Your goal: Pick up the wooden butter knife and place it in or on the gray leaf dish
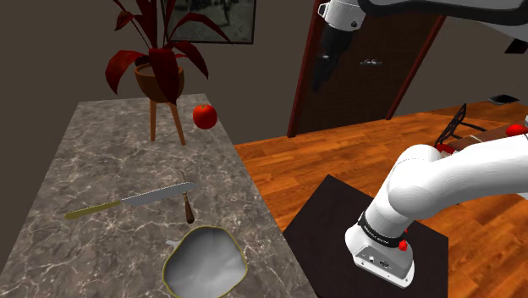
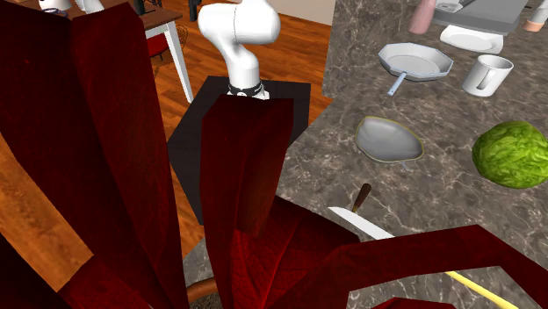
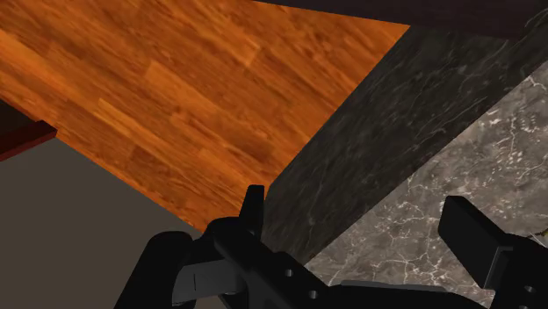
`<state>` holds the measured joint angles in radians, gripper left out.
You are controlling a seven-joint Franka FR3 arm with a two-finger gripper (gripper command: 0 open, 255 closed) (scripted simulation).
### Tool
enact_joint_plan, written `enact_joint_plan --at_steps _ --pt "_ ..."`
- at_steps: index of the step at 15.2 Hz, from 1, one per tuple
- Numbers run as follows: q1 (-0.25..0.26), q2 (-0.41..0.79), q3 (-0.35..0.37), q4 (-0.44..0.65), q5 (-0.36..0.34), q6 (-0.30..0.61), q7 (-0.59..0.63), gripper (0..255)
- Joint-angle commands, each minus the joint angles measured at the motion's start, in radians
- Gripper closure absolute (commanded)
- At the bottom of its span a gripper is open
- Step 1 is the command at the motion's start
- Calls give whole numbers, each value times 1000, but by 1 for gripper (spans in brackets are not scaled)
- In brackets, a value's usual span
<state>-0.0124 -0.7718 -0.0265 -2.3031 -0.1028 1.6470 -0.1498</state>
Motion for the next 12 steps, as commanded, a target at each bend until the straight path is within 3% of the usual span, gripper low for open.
enact_joint_plan --at_steps 1,12 --pt "0 0 0 0 0 0 0 0" --pt "17 143 221 -88 140 182 383 0"
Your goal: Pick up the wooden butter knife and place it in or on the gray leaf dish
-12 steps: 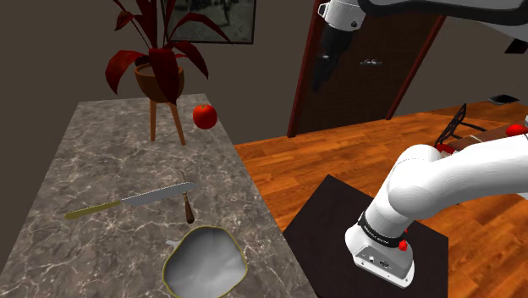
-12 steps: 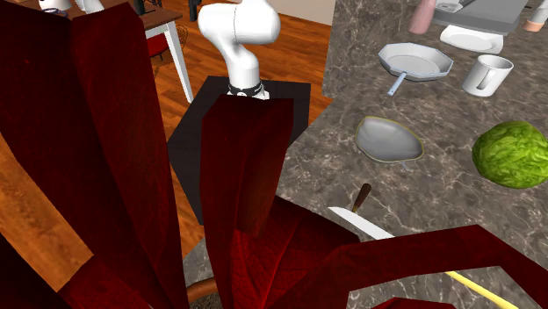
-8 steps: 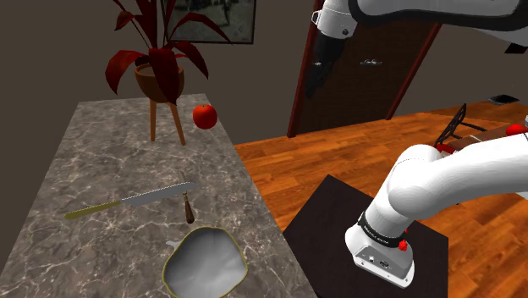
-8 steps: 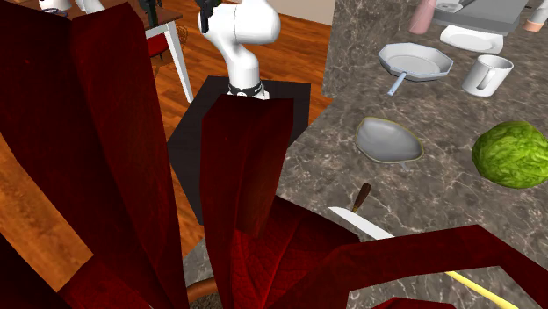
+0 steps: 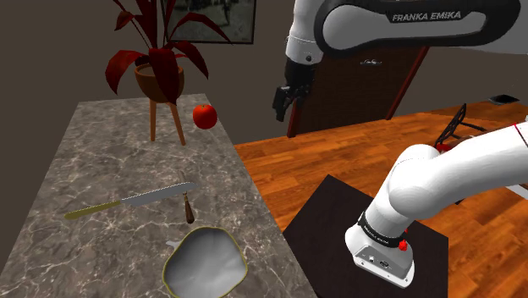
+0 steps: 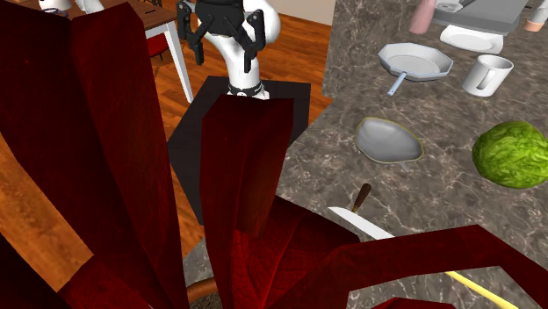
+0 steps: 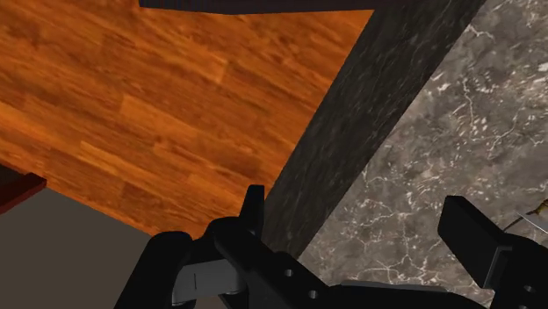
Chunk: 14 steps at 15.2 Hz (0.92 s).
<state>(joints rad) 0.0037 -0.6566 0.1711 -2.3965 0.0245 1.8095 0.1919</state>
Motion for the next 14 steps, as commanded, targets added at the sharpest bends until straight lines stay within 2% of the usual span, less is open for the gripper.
enact_joint_plan --at_steps 1,8,14 --pt "2 51 44 6 23 38 75 0" --pt "-3 249 180 57 61 168 318 0" --pt "-15 467 281 159 28 264 539 0"
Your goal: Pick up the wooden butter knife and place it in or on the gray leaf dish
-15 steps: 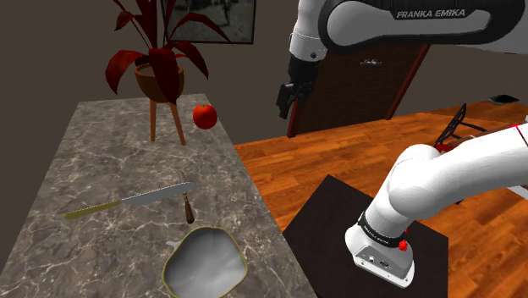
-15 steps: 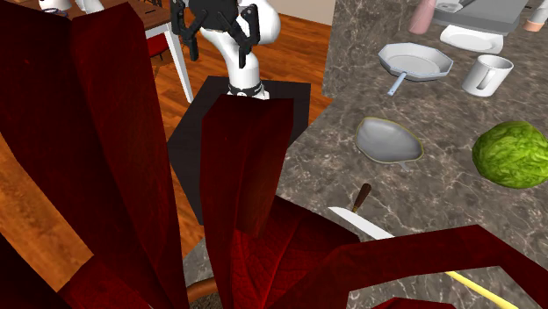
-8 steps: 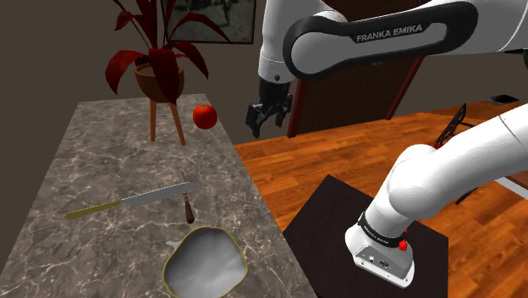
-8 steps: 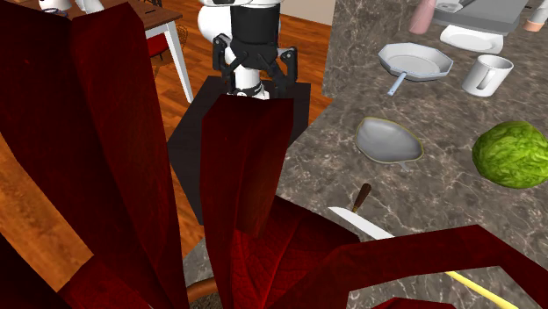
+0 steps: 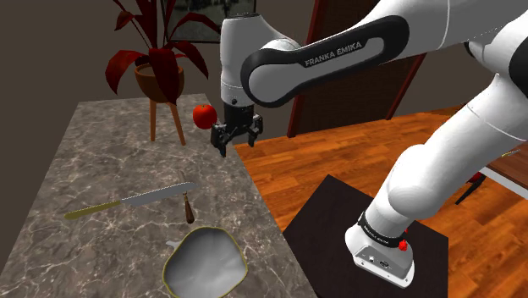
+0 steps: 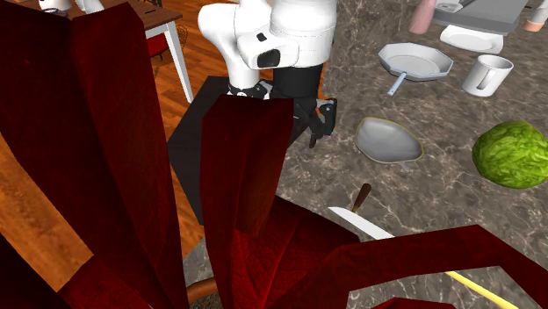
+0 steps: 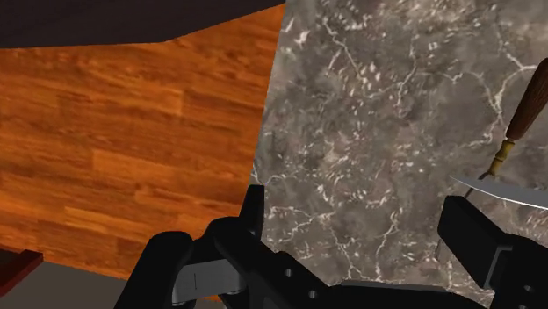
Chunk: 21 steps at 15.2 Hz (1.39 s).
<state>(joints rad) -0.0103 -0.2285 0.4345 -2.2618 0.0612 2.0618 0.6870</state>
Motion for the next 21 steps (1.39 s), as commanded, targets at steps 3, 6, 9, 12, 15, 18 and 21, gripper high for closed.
enact_joint_plan --at_steps 3,6,9,12,15,18,21 --pt "0 162 55 95 -53 48 162 0" --pt "13 291 76 179 -111 74 280 0" --pt "43 422 78 277 -172 86 392 0" --pt "87 551 63 389 -226 87 489 0" --pt "112 615 49 439 -249 95 529 0" --pt "117 636 42 425 -261 128 537 0" --pt "124 662 34 411 -277 165 548 0"
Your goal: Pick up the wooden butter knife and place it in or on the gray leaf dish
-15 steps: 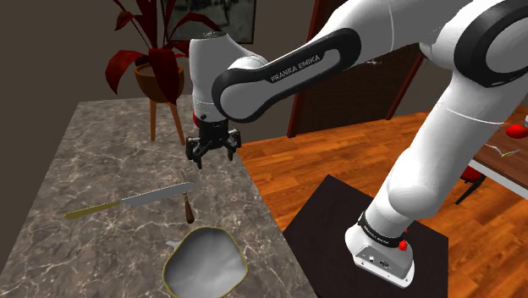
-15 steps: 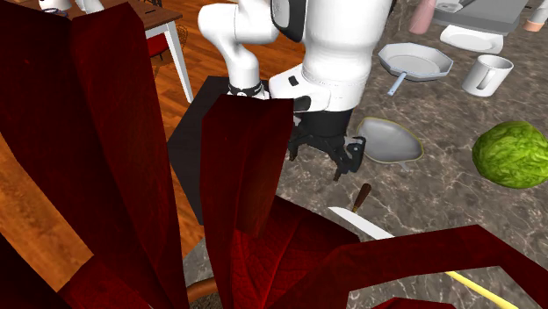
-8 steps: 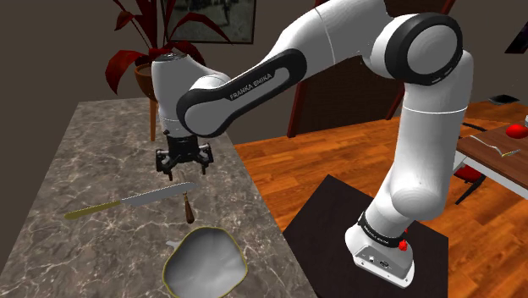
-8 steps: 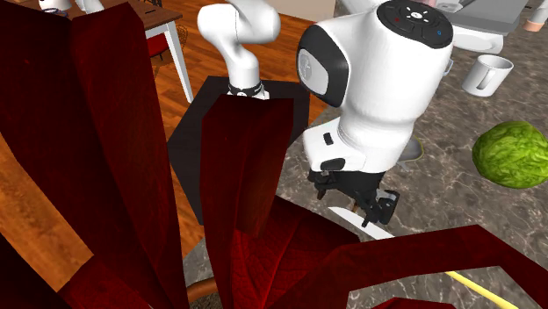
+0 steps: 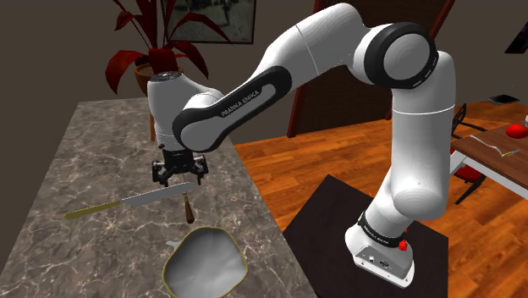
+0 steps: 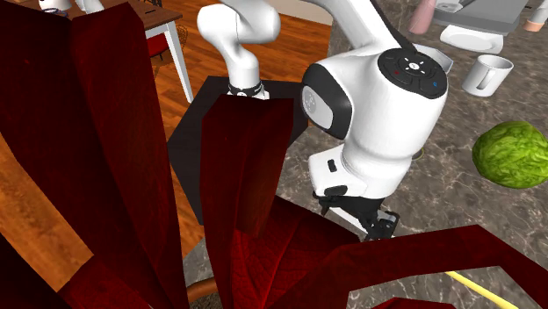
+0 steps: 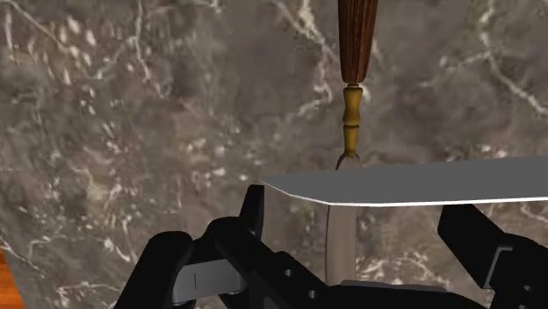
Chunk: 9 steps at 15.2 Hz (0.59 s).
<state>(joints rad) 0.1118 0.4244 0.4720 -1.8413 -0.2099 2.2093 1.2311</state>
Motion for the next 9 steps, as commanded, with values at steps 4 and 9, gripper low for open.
enact_joint_plan --at_steps 4,9 --pt "2 9 -3 -9 -6 18 3 0" --pt "2 9 -3 -9 -6 18 3 255"
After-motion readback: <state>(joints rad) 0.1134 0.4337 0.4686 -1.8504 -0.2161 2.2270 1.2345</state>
